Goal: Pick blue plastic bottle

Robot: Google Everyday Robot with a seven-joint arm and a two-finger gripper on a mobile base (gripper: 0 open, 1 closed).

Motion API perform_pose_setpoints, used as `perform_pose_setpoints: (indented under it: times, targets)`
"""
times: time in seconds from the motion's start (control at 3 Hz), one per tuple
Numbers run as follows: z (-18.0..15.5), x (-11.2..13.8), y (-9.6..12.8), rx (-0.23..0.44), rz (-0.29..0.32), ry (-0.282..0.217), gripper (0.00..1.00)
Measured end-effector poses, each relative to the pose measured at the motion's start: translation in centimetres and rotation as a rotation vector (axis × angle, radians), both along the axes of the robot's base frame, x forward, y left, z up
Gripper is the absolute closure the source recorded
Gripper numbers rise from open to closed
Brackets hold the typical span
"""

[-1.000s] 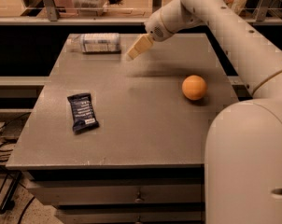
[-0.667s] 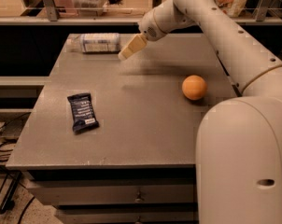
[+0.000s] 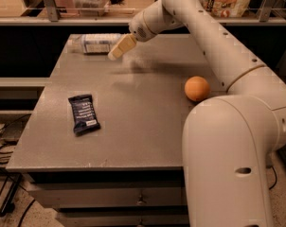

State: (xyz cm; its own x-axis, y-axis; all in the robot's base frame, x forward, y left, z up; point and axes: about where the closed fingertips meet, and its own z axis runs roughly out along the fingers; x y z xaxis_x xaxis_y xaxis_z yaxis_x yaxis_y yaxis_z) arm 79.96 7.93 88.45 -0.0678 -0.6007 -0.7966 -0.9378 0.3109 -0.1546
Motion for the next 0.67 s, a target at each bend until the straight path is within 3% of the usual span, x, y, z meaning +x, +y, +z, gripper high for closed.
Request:
perform_pose_setpoints:
  times: [0.67]
  targets:
    - [-1.2, 1.0, 2.8, 0.01, 0.025, 0.027, 0.0]
